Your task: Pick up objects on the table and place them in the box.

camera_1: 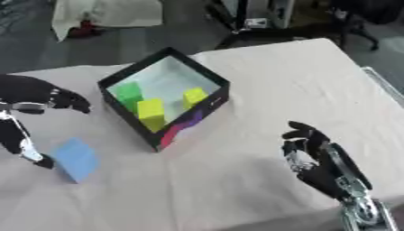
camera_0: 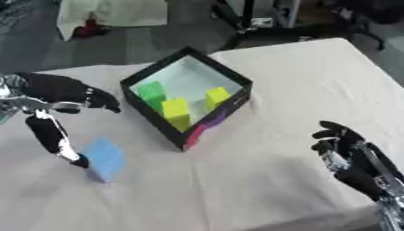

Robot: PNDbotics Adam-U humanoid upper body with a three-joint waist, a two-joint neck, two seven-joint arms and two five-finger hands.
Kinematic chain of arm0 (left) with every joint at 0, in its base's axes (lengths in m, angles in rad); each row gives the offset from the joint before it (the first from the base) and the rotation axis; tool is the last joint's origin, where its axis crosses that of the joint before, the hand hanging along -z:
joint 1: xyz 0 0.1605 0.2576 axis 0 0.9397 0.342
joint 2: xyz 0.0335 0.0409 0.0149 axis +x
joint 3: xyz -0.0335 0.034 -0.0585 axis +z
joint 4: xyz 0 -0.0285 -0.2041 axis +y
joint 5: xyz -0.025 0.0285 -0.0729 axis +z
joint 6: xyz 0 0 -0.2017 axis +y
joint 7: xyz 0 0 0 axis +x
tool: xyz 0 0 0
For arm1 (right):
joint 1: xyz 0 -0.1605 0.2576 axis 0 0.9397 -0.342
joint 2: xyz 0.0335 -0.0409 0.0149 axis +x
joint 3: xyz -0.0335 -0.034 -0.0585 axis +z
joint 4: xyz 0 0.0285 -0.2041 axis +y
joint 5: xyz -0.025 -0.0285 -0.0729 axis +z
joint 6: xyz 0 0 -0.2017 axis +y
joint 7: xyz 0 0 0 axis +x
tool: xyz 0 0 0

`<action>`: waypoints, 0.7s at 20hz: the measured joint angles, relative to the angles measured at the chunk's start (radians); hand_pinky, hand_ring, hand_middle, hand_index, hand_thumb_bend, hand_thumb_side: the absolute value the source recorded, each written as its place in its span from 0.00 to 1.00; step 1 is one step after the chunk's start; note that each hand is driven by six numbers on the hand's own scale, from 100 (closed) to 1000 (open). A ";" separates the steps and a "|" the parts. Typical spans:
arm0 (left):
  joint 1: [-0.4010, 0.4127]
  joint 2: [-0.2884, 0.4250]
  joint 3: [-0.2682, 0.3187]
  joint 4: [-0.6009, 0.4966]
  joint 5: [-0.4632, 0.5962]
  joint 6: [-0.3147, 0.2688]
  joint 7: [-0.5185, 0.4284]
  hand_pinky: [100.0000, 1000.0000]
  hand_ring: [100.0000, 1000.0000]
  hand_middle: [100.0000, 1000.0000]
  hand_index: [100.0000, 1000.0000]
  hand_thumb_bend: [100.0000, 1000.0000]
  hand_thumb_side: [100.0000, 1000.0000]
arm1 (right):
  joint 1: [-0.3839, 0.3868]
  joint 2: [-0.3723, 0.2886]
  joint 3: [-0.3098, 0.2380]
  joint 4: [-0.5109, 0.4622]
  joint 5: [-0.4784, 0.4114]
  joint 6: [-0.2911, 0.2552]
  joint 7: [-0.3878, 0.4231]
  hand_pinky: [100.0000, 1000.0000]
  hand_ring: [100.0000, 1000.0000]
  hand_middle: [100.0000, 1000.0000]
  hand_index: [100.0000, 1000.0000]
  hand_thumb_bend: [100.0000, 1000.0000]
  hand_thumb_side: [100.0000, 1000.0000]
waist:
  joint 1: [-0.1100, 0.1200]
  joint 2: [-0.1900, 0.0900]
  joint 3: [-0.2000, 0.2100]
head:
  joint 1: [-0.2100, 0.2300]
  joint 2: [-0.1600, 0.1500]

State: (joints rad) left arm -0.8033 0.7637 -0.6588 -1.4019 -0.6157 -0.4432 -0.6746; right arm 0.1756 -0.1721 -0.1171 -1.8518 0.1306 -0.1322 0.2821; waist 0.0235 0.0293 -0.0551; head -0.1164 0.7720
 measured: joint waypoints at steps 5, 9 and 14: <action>0.023 0.000 0.011 0.008 -0.049 -0.034 0.034 0.85 0.84 0.92 0.96 0.63 0.52 | 0.000 0.000 0.000 0.000 0.000 0.000 0.000 0.81 0.62 0.66 0.88 0.00 0.34 | 0.000 0.000 0.000 | -0.001 0.000; 0.035 0.000 0.012 0.007 -0.096 -0.068 0.068 0.91 0.88 0.91 0.95 0.61 0.51 | 0.000 0.000 0.000 0.000 0.000 0.000 0.000 0.81 0.62 0.66 0.88 0.00 0.34 | 0.000 0.000 0.000 | -0.001 0.000; 0.045 -0.022 0.011 0.013 -0.156 -0.113 0.113 1.00 0.97 0.89 0.94 0.55 0.55 | 0.000 0.000 0.000 0.000 0.000 -0.001 0.001 0.81 0.62 0.66 0.88 0.00 0.34 | 0.000 0.000 -0.002 | -0.001 0.000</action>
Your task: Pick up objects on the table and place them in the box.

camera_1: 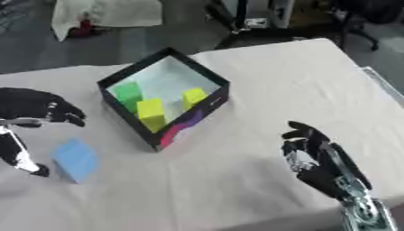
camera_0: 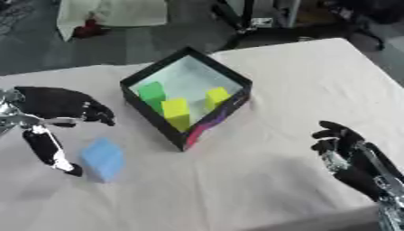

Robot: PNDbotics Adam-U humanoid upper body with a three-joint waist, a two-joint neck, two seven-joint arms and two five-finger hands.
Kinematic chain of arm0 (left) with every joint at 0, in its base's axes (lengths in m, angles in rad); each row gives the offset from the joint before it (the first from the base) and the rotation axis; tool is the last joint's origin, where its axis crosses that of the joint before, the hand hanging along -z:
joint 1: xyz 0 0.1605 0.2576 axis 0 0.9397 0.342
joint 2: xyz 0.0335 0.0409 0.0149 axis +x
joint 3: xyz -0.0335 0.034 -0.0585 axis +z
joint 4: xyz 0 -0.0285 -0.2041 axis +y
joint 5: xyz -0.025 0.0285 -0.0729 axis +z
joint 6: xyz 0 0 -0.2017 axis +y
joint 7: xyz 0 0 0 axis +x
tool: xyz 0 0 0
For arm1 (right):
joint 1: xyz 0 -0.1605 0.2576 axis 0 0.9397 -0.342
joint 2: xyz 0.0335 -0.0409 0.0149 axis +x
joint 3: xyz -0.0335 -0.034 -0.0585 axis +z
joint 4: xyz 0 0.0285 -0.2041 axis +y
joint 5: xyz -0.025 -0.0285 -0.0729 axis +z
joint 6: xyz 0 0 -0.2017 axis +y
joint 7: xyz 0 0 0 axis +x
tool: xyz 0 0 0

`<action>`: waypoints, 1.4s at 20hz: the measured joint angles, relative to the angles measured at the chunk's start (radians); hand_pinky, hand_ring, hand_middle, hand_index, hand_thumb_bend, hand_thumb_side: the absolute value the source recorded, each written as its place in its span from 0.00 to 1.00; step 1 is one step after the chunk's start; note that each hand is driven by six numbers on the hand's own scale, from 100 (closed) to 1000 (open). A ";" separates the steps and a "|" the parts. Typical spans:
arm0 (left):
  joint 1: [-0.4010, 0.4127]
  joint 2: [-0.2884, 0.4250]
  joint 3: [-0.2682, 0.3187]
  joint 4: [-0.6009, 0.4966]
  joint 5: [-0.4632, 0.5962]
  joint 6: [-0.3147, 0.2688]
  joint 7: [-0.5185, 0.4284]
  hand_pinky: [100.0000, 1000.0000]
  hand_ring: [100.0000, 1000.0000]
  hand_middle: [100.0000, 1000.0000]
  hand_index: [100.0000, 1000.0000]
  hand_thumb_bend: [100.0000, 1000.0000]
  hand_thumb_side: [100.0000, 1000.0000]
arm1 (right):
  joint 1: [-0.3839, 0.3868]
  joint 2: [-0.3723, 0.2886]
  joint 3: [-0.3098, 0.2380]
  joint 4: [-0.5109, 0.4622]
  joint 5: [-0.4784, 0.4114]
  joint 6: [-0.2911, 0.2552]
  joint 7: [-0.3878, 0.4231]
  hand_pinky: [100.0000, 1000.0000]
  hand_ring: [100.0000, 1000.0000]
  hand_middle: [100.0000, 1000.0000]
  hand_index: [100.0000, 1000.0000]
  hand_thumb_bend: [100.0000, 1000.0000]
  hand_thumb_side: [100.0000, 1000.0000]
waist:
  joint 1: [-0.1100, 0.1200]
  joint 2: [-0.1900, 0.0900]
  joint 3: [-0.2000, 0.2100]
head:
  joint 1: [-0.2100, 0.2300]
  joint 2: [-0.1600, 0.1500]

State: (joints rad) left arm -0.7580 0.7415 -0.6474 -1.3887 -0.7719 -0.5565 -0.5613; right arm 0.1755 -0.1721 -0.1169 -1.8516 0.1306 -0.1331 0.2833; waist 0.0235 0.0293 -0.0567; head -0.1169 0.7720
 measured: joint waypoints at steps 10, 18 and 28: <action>0.021 -0.041 -0.007 0.052 -0.110 -0.057 0.057 1.00 1.00 0.90 0.94 0.48 0.52 | -0.003 0.000 0.000 0.000 0.000 -0.001 0.002 0.81 0.62 0.66 0.88 0.00 0.34 | 0.000 0.000 -0.004 | 0.002 0.000; 0.025 -0.067 -0.008 0.082 -0.122 -0.039 0.039 1.00 1.00 0.88 0.92 0.41 0.39 | -0.004 0.000 0.000 0.000 0.000 -0.002 0.004 0.81 0.62 0.66 0.88 0.00 0.34 | 0.000 0.000 -0.004 | 0.004 0.000; 0.025 -0.088 -0.007 0.088 -0.070 0.009 -0.009 1.00 0.91 0.62 0.69 0.22 0.23 | -0.004 0.000 0.000 0.000 -0.001 -0.001 0.004 0.81 0.62 0.66 0.88 0.00 0.35 | 0.000 0.000 -0.004 | 0.006 0.000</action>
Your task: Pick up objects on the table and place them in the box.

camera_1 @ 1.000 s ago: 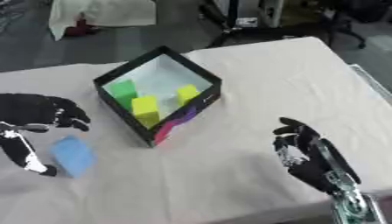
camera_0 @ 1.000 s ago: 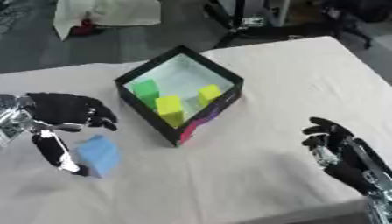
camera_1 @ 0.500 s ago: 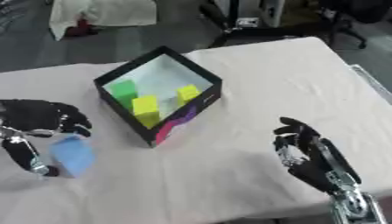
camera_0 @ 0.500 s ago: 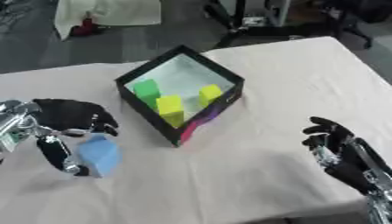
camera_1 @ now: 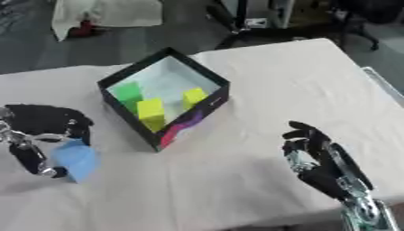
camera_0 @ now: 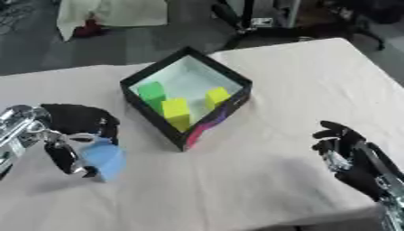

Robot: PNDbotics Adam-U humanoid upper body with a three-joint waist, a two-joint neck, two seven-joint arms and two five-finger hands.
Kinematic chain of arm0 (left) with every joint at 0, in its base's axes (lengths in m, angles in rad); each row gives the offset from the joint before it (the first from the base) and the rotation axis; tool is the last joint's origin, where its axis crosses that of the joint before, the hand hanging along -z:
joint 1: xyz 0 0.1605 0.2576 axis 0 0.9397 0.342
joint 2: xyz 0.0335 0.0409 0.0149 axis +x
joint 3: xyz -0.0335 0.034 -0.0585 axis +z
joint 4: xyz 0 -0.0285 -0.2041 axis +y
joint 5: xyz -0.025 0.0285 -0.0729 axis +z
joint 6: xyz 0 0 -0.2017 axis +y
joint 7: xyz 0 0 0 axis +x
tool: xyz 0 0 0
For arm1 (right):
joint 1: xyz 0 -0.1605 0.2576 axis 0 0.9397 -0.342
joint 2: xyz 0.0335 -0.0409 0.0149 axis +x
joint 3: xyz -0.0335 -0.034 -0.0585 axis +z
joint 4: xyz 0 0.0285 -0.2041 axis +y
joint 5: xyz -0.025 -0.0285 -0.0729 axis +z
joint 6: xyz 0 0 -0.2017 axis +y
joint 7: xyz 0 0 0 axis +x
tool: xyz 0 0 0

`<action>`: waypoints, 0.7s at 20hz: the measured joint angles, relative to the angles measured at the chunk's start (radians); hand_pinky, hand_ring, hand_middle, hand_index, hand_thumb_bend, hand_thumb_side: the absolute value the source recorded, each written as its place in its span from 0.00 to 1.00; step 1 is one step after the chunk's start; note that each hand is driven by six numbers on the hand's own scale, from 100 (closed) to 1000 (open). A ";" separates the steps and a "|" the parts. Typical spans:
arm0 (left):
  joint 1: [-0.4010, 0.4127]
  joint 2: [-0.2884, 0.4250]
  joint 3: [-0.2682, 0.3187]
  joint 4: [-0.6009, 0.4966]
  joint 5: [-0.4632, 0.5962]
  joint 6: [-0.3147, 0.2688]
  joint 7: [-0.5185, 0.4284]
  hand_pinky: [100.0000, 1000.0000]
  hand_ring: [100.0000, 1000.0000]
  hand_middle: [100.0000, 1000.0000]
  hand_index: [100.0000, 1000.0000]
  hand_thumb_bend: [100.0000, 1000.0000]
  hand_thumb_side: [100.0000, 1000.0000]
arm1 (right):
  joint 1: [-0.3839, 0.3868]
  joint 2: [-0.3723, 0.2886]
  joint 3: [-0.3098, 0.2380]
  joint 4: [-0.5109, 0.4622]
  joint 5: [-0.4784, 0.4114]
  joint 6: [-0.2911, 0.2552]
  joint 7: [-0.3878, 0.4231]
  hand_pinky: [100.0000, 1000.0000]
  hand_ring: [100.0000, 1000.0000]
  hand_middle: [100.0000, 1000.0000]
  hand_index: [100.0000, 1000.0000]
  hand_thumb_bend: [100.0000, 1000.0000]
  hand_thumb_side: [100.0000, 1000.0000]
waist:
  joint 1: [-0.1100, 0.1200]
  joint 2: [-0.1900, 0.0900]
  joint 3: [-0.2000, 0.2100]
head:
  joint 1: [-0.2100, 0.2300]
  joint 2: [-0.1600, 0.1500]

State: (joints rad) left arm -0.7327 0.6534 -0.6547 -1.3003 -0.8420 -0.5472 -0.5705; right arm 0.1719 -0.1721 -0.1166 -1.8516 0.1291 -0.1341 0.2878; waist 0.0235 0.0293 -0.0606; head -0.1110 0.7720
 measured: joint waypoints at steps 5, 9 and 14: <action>0.000 -0.005 0.001 0.007 0.036 0.008 -0.008 1.00 0.85 0.52 0.60 0.16 0.15 | 0.000 0.000 0.000 0.000 -0.001 0.000 0.000 0.81 0.62 0.66 0.88 0.00 0.35 | 0.000 0.000 0.000 | 0.000 0.000; -0.009 -0.014 0.009 0.026 0.068 0.016 -0.016 0.98 0.83 0.51 0.60 0.11 0.16 | 0.000 0.000 0.000 0.000 -0.001 0.001 0.001 0.81 0.62 0.66 0.88 0.00 0.34 | 0.000 0.000 -0.001 | 0.000 0.000; -0.084 -0.038 0.056 0.055 0.157 0.067 -0.067 0.97 0.82 0.51 0.61 0.11 0.13 | 0.001 0.000 0.000 0.000 -0.001 0.001 0.001 0.81 0.62 0.66 0.88 0.00 0.34 | 0.000 0.000 -0.001 | 0.000 0.000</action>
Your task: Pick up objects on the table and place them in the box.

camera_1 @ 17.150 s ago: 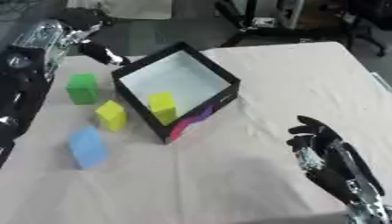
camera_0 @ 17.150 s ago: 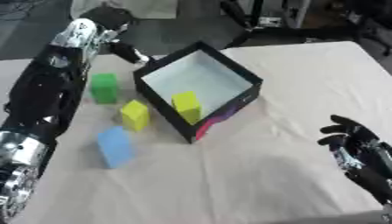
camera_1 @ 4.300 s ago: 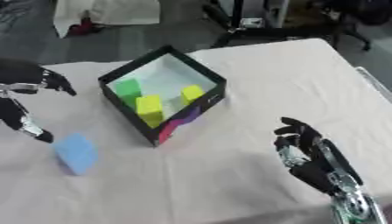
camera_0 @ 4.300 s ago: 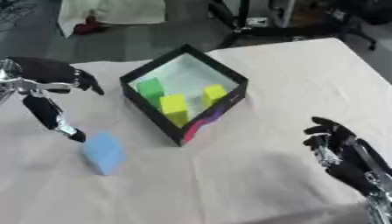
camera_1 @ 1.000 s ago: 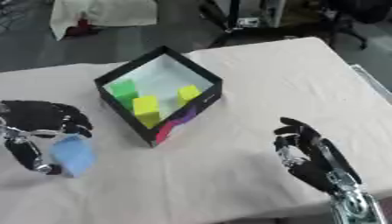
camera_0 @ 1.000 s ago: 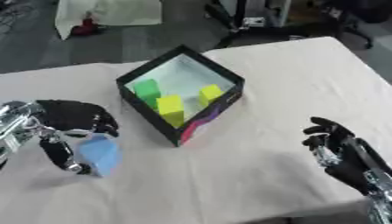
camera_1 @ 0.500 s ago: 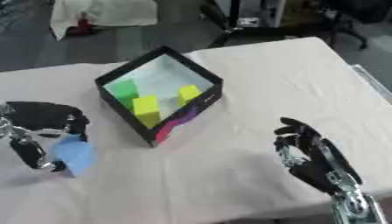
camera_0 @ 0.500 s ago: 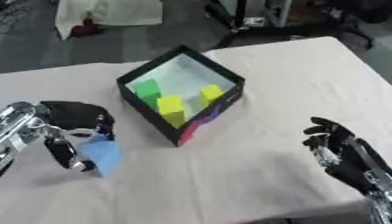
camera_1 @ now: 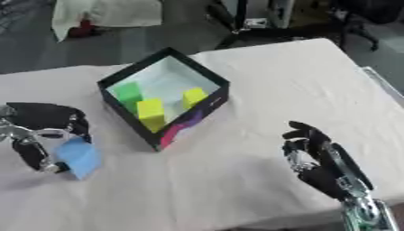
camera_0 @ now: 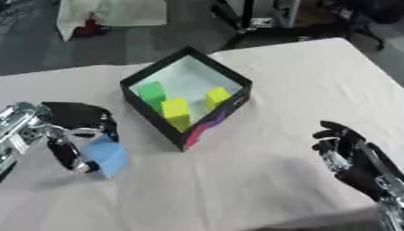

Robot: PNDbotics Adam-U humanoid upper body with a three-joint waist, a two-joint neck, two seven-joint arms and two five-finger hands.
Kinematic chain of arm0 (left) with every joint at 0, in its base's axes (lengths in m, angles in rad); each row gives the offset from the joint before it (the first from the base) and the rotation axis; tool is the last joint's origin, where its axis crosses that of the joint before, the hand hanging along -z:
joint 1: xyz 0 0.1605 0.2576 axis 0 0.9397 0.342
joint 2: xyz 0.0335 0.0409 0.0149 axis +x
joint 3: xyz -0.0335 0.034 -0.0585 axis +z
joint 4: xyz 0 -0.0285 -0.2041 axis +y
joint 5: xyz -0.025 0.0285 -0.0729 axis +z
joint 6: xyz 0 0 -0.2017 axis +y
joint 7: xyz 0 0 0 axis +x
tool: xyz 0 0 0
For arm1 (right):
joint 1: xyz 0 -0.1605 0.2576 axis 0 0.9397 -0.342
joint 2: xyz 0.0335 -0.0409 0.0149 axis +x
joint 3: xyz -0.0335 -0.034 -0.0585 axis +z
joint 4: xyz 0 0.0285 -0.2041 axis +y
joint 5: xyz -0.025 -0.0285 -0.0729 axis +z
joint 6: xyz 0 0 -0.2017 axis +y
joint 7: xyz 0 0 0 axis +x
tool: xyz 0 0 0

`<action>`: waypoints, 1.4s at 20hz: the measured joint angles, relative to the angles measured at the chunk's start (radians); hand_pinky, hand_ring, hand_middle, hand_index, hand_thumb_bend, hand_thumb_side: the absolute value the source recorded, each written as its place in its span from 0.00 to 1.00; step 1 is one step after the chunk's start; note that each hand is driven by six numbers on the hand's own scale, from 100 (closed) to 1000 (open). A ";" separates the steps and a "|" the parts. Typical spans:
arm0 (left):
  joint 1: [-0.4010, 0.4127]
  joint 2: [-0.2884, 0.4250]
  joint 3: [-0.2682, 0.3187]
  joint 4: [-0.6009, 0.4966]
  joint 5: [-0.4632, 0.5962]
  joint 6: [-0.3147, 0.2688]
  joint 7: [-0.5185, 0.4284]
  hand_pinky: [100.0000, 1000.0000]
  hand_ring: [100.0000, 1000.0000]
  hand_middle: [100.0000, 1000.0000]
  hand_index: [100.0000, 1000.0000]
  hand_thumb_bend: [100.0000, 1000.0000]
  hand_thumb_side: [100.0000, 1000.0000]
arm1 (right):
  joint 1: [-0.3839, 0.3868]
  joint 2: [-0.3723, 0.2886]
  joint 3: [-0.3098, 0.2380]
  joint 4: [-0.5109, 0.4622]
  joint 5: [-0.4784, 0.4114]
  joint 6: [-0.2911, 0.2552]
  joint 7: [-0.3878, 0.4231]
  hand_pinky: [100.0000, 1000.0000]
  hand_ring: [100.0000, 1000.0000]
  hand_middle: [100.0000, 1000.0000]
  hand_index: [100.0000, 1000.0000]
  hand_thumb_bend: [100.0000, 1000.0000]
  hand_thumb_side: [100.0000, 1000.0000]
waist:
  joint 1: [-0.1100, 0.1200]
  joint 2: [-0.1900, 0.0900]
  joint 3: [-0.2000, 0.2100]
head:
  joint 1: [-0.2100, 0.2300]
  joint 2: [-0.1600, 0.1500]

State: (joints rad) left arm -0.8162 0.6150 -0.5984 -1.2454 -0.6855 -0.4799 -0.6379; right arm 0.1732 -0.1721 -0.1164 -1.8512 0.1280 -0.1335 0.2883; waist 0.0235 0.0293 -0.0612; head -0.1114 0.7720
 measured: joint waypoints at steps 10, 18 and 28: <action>-0.228 -0.209 0.137 0.210 -0.135 0.061 -0.058 0.96 0.83 0.54 0.63 0.19 0.07 | 0.003 0.001 0.004 0.005 -0.001 0.001 0.003 0.81 0.62 0.66 0.88 0.00 0.35 | -0.001 -0.004 -0.012 | 0.000 0.000; -0.288 -0.445 0.306 0.484 -0.528 0.083 0.120 0.93 0.83 0.61 0.69 0.22 0.11 | -0.007 0.006 0.012 0.006 -0.010 0.002 0.012 0.81 0.62 0.66 0.88 0.00 0.35 | -0.007 -0.004 -0.034 | 0.016 0.000; -0.253 -0.546 0.457 0.575 -0.745 0.345 0.486 0.87 0.82 0.86 0.94 0.19 0.77 | -0.014 0.011 0.018 0.011 -0.014 0.002 0.020 0.81 0.62 0.66 0.88 0.00 0.35 | -0.013 -0.004 -0.041 | 0.026 0.000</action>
State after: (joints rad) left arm -1.0693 0.0692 -0.1414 -0.6705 -1.4303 -0.1350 -0.1515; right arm 0.1592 -0.1614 -0.0984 -1.8400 0.1144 -0.1318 0.3085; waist 0.0103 0.0253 -0.1021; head -0.0852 0.7720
